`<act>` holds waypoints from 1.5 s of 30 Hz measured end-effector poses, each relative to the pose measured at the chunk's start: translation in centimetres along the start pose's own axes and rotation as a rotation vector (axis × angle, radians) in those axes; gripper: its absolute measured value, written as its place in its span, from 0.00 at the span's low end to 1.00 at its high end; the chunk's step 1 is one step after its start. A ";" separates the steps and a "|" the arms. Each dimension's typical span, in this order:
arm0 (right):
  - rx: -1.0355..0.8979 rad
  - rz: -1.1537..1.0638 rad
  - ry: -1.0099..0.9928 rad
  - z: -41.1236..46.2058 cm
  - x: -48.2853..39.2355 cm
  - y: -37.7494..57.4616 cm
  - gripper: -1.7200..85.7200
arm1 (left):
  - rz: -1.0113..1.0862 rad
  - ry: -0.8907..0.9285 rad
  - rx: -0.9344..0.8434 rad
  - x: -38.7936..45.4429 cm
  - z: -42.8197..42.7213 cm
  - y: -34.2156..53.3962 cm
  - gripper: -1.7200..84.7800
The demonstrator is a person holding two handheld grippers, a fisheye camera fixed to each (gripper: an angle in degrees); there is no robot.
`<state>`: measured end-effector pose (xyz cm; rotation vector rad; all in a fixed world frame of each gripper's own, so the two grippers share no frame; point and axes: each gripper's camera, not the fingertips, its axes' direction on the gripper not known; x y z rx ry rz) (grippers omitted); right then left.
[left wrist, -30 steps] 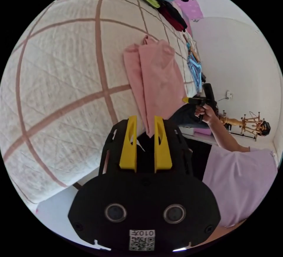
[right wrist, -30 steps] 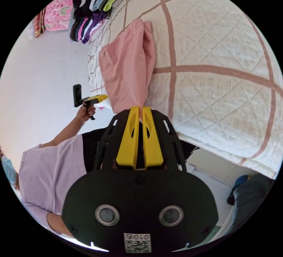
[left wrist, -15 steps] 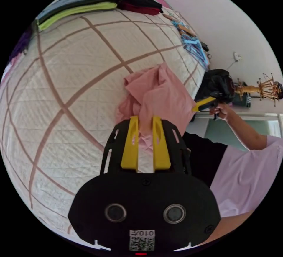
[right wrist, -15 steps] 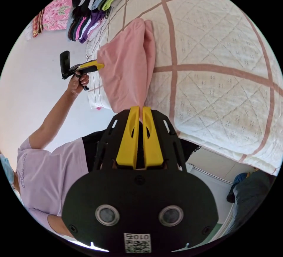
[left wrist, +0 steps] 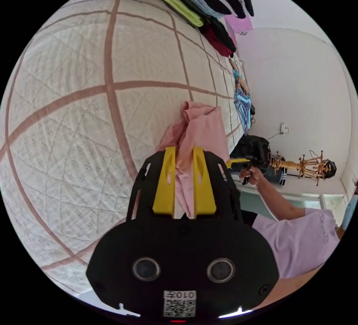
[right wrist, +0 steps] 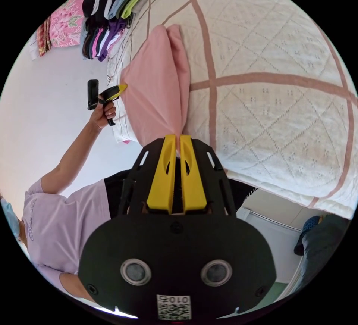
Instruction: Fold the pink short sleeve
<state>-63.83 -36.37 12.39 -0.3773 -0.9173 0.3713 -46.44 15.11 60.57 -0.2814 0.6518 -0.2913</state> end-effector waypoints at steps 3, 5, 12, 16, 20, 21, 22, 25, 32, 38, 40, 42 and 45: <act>0.012 -0.067 0.044 -0.2 -1.5 -0.3 0.07 | 0.028 -0.046 0.074 0.8 0.0 1.8 0.13; -0.005 -0.125 0.134 -0.7 -3.0 -0.4 0.08 | 0.035 -0.097 0.165 1.4 -0.8 4.6 0.14; 0.155 -0.299 0.114 -5.4 -7.0 -3.2 0.11 | 0.030 0.005 0.182 3.6 3.5 13.6 0.14; 0.095 -0.363 0.123 -7.3 -8.8 -10.2 0.13 | -0.118 0.206 0.253 4.8 10.1 18.8 0.14; -0.065 -0.371 0.091 -7.9 -9.2 -17.9 0.14 | -0.334 0.251 0.360 6.0 17.2 22.7 0.14; -0.084 -0.370 0.080 -8.0 -9.2 -18.9 0.15 | -0.356 0.255 0.383 6.3 18.1 23.1 0.14; -0.112 -0.376 0.060 -8.3 -9.1 -20.6 0.15 | -0.400 0.256 0.433 6.8 19.8 23.9 0.15; -0.190 -0.367 0.029 -8.4 -8.4 -24.4 0.16 | -0.506 0.269 0.507 7.8 24.2 25.3 0.15; -0.279 -0.248 -0.131 -8.9 -7.4 -30.5 0.16 | -0.734 0.428 0.799 9.0 33.3 28.9 0.15; -0.361 -0.236 -0.115 -8.9 -9.3 -33.6 0.17 | -0.800 0.497 0.903 9.7 38.2 30.0 0.15; -0.380 -0.242 -0.129 -9.1 -9.8 -34.1 0.17 | -0.812 0.493 0.923 10.0 39.0 30.3 0.15; -0.402 -0.241 -0.130 -9.0 -10.2 -34.7 0.17 | -0.819 0.492 0.938 10.3 39.8 30.4 0.15; -0.425 -0.245 -0.101 -8.5 -10.8 -35.8 0.16 | -0.826 0.487 0.939 10.5 41.0 30.3 0.15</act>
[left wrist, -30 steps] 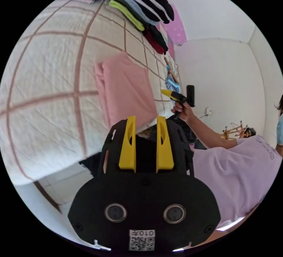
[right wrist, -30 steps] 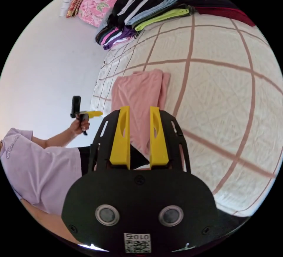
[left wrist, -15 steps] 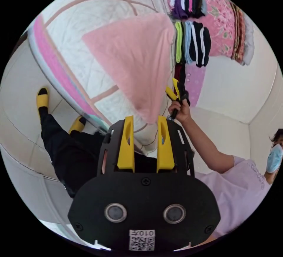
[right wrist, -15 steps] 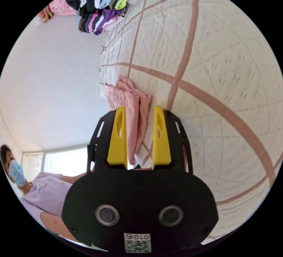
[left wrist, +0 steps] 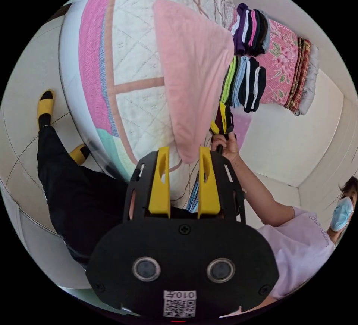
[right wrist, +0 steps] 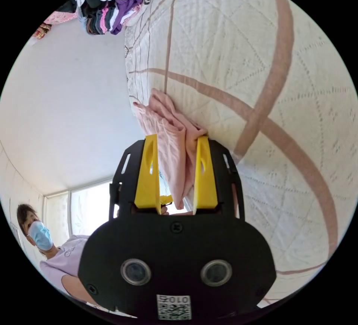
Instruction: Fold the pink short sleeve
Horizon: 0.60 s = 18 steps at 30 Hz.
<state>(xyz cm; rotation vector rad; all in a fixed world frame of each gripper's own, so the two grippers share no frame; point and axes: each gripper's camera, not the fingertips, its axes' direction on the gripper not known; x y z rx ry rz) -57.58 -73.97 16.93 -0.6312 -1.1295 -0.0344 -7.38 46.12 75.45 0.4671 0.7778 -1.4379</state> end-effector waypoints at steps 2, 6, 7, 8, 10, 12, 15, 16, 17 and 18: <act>-0.013 0.017 0.015 -0.7 0.4 -0.7 0.14 | -0.010 0.000 0.002 -0.7 0.5 0.5 0.16; -0.025 -0.007 0.040 -2.2 0.4 -0.6 0.09 | -0.023 0.006 0.026 -1.4 0.8 1.5 0.16; -0.020 -0.009 0.014 -2.7 0.5 -0.5 0.08 | -0.027 0.011 0.041 -1.6 0.8 1.9 0.16; -0.021 -0.010 -0.029 -3.2 0.5 -0.3 0.07 | -0.035 0.023 0.056 -1.8 0.8 2.2 0.17; -0.025 -0.028 -0.040 -3.9 0.2 -0.1 0.07 | -0.047 0.047 0.077 -2.1 1.0 2.6 0.17; -0.030 -0.045 -0.071 -4.6 -0.2 0.1 0.07 | -0.055 0.066 0.080 -2.4 1.4 2.9 0.18; -0.030 -0.064 -0.142 -5.7 -1.0 0.6 0.07 | -0.075 0.099 0.091 -2.6 2.0 3.5 0.19; -0.040 -0.069 -0.161 -5.9 -1.4 0.7 0.07 | -0.089 0.123 0.099 -2.8 2.2 3.7 0.19; -0.048 -0.067 -0.170 -6.1 -1.7 0.9 0.07 | -0.105 0.152 0.097 -2.9 2.5 4.0 0.19; -0.051 -0.062 -0.176 -6.1 -1.9 1.0 0.07 | -0.111 0.167 0.092 -2.8 2.6 4.1 0.19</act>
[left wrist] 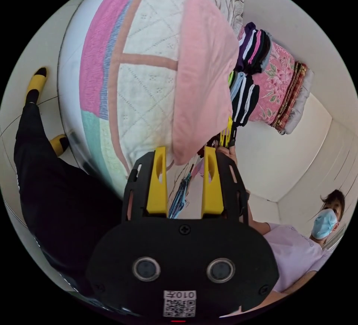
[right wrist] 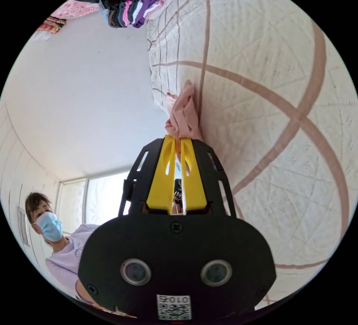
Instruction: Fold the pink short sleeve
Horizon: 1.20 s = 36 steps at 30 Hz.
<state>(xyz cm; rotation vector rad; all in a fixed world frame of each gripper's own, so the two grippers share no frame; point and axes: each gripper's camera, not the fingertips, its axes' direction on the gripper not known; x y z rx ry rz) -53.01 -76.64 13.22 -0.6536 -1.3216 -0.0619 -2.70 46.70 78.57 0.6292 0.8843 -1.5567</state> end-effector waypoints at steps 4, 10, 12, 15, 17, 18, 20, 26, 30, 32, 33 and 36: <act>0.008 0.030 -0.086 0.0 -0.7 1.1 0.07 | 0.032 0.011 -0.002 1.0 0.2 1.2 0.20; 0.008 0.046 -0.170 0.8 -0.9 3.1 0.07 | 0.057 0.212 0.012 1.3 1.7 1.7 0.21; 0.005 0.051 -0.184 1.0 -0.8 3.7 0.07 | 0.069 0.236 -0.002 1.6 2.3 1.7 0.21; 0.007 0.055 -0.195 1.2 -0.8 4.9 0.07 | 0.080 0.308 0.029 2.3 2.8 1.8 0.21; 0.004 0.052 -0.205 1.3 -0.8 5.8 0.07 | 0.081 0.320 0.050 3.0 3.0 1.7 0.20; 0.003 0.051 -0.205 1.3 -0.8 6.1 0.07 | 0.084 0.323 0.055 3.2 3.1 1.6 0.20; -0.001 0.040 -0.200 1.3 -0.6 7.1 0.07 | 0.088 0.331 0.069 4.3 3.3 1.6 0.18; -0.009 -0.009 -0.035 -0.6 0.4 10.8 0.07 | 0.087 0.312 0.043 7.9 4.1 1.5 0.10; -0.008 -0.048 0.156 -2.4 1.1 13.7 0.07 | 0.132 0.164 -0.027 11.6 3.9 1.4 0.08; -0.028 -0.069 0.226 -3.3 1.8 15.9 0.07 | 0.167 0.129 -0.084 14.2 3.6 1.3 0.08; -0.032 -0.075 0.228 -3.5 2.1 16.5 0.07 | 0.179 0.120 -0.100 15.0 3.6 1.4 0.08; -0.037 -0.086 0.205 -4.4 3.7 20.3 0.07 | 0.250 0.038 -0.184 19.2 3.3 1.5 0.08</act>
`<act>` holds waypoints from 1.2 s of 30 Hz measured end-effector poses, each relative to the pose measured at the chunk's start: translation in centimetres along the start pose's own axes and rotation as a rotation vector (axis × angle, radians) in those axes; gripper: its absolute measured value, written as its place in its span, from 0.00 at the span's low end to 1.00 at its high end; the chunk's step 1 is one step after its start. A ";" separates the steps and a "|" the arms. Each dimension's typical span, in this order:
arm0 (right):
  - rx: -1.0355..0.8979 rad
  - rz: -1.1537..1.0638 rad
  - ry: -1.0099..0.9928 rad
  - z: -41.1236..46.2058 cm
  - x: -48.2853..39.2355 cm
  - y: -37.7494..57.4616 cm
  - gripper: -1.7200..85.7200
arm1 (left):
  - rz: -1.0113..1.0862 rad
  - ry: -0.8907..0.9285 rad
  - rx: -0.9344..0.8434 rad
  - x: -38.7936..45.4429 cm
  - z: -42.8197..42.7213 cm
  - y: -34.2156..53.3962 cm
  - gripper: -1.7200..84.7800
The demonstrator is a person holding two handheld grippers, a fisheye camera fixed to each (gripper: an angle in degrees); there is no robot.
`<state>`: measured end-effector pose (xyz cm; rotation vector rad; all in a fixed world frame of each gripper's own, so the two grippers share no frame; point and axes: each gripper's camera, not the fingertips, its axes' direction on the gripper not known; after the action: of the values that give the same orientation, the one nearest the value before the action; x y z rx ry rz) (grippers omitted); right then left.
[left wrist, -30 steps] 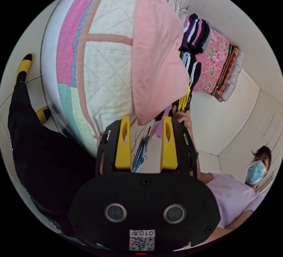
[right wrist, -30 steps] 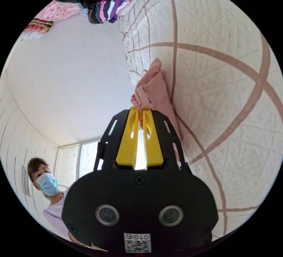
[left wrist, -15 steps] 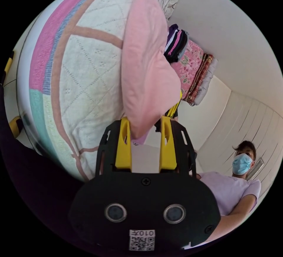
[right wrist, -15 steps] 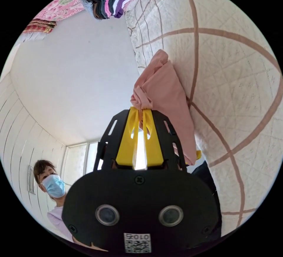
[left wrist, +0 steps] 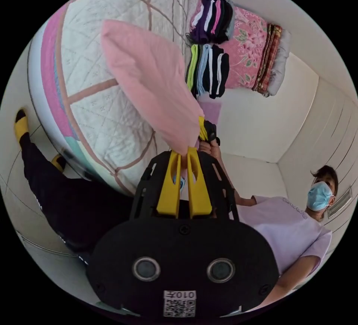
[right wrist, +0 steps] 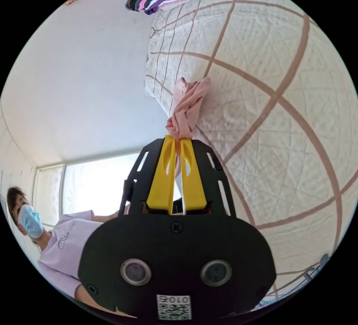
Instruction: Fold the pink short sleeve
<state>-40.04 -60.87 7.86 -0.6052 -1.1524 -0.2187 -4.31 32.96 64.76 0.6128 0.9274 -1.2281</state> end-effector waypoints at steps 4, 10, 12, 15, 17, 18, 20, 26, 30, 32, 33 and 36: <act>0.049 0.006 -0.068 0.1 2.1 7.2 0.07 | 0.084 -0.102 -0.104 6.2 0.8 -1.9 0.07; 0.243 -0.001 -0.174 -2.1 3.0 17.1 0.07 | 0.330 -0.227 -0.332 17.6 5.8 -6.7 0.07; 0.306 -0.022 -0.181 -3.3 2.3 19.8 0.07 | 0.399 -0.225 -0.397 21.2 7.8 -8.3 0.07; 0.413 -0.059 -0.174 -5.1 1.1 24.4 0.06 | 0.501 -0.234 -0.517 26.9 11.4 -10.9 0.07; 0.506 -0.071 -0.168 -6.1 0.6 28.2 0.06 | 0.570 -0.222 -0.608 31.0 14.6 -12.6 0.07; 0.530 -0.075 -0.165 -6.3 0.4 29.1 0.06 | 0.584 -0.218 -0.627 32.0 15.4 -13.0 0.07; 0.629 -0.076 -0.154 -7.1 0.2 32.9 0.06 | 0.632 -0.197 -0.705 35.8 18.9 -14.5 0.07; 0.838 -0.050 -0.136 -9.7 1.0 40.7 0.07 | 0.686 -0.121 -0.877 43.7 29.2 -18.1 0.07; 0.892 0.005 -0.104 -12.4 3.7 42.7 0.07 | 0.713 -0.131 -0.974 47.4 37.1 -20.8 0.07; 0.933 0.016 -0.107 -15.4 5.9 42.9 0.07 | 0.734 -0.126 -1.007 50.3 42.8 -23.0 0.07; 0.941 0.012 -0.103 -16.3 6.3 42.9 0.07 | 0.745 -0.125 -1.011 51.2 44.2 -23.6 0.07; 0.988 -0.022 -0.067 -21.8 7.7 41.9 0.07 | 0.815 -0.127 -1.000 56.5 51.3 -26.6 0.07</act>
<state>-0.35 -37.47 -5.07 0.2765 -1.1702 0.3531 -13.07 -44.83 44.83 0.0548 0.9111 -0.0060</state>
